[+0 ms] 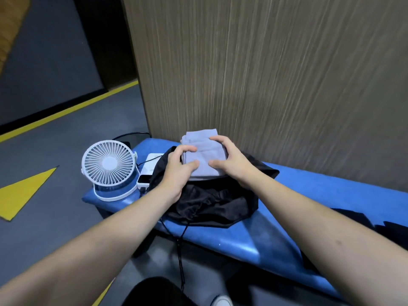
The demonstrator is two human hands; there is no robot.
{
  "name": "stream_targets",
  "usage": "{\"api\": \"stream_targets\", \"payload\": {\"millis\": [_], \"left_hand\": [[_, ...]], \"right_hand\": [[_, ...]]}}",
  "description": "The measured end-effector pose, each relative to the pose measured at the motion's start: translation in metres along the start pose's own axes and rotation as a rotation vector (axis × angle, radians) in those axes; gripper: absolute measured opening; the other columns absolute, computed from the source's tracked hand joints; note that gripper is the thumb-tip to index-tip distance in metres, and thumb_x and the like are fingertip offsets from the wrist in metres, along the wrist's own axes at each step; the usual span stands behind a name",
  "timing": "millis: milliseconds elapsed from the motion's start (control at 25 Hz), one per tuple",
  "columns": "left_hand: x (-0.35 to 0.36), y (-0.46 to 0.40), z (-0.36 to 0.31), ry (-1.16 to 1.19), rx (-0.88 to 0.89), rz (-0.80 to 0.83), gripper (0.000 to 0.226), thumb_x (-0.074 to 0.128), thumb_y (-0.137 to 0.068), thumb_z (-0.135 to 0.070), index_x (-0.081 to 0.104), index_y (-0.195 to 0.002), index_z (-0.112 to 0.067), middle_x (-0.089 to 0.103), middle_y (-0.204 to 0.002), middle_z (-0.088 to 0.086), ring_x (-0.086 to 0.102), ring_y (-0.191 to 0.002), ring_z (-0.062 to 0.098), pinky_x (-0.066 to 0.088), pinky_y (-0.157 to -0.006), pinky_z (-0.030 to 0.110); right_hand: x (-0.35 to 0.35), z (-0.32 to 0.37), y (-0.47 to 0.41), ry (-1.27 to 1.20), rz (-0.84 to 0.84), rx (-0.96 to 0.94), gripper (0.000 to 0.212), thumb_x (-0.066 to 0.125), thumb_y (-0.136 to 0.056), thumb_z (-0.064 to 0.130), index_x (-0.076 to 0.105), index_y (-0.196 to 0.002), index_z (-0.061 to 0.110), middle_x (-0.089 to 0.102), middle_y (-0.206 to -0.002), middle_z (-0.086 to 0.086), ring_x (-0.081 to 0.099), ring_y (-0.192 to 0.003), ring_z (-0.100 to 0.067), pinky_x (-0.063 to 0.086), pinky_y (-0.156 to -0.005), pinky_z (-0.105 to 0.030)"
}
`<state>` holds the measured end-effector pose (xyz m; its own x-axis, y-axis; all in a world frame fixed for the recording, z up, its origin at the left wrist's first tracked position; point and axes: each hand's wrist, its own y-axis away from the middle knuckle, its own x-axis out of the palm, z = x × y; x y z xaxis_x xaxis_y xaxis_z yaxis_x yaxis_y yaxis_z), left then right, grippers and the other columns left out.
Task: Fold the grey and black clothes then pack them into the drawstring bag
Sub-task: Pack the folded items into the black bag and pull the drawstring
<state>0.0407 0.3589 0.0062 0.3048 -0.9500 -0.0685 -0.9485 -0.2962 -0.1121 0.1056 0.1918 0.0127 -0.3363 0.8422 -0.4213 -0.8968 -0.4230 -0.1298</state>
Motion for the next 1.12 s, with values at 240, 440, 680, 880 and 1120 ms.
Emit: {"api": "stream_targets", "payload": {"millis": [240, 440, 680, 880, 1120], "left_hand": [[-0.012, 0.009, 0.027, -0.204, -0.077, 0.062, 0.019, 0.062, -0.086, -0.014, 0.062, -0.091, -0.032, 0.055, -0.12, 0.003, 0.053, -0.1, 0.009, 0.036, -0.076, 0.024], [-0.017, 0.01, 0.02, -0.466, -0.035, 0.19, 0.01, 0.053, -0.095, -0.022, 0.063, -0.093, -0.021, 0.05, -0.07, -0.006, 0.043, -0.064, 0.011, 0.032, -0.06, 0.025], [-0.019, 0.0, 0.022, -0.844, 0.104, 0.292, 0.026, 0.061, -0.092, -0.026, 0.048, -0.113, -0.03, 0.045, -0.088, -0.003, 0.048, -0.074, 0.015, 0.032, -0.061, 0.026], [-0.018, -0.022, 0.022, -0.97, 0.056, 0.393, 0.062, 0.069, -0.08, -0.027, 0.039, -0.133, -0.037, 0.029, -0.148, 0.007, 0.044, -0.132, 0.03, 0.04, -0.099, 0.033], [-0.018, -0.035, 0.015, -1.172, 0.064, 0.446, 0.063, 0.056, -0.092, -0.041, 0.032, -0.151, -0.037, 0.025, -0.155, 0.004, 0.052, -0.125, 0.027, 0.045, -0.1, 0.034]], "right_hand": [[0.001, -0.021, 0.005, 0.155, 0.131, 0.008, 0.037, 0.076, -0.082, 0.024, 0.058, -0.114, 0.028, 0.061, -0.113, 0.008, 0.055, -0.098, -0.007, 0.044, -0.084, -0.022], [0.003, -0.027, 0.003, 0.446, 0.128, 0.091, 0.03, 0.069, -0.082, 0.05, 0.057, -0.084, 0.022, 0.06, -0.073, 0.007, 0.053, -0.072, -0.01, 0.038, -0.074, -0.034], [0.005, -0.03, -0.006, 0.729, 0.119, 0.046, 0.041, 0.074, -0.072, 0.061, 0.048, -0.083, 0.031, 0.049, -0.104, 0.01, 0.041, -0.11, -0.015, 0.032, -0.085, -0.038], [0.0, -0.033, -0.015, 0.708, 0.219, 0.161, 0.102, 0.08, -0.064, 0.065, 0.032, -0.147, 0.03, 0.011, -0.165, -0.003, 0.003, -0.153, -0.024, 0.011, -0.118, -0.055], [-0.002, -0.045, -0.011, 0.519, 0.151, 0.122, 0.085, 0.069, -0.08, 0.061, 0.036, -0.15, 0.026, 0.029, -0.151, 0.001, 0.04, -0.138, -0.022, 0.034, -0.115, -0.042]]}}
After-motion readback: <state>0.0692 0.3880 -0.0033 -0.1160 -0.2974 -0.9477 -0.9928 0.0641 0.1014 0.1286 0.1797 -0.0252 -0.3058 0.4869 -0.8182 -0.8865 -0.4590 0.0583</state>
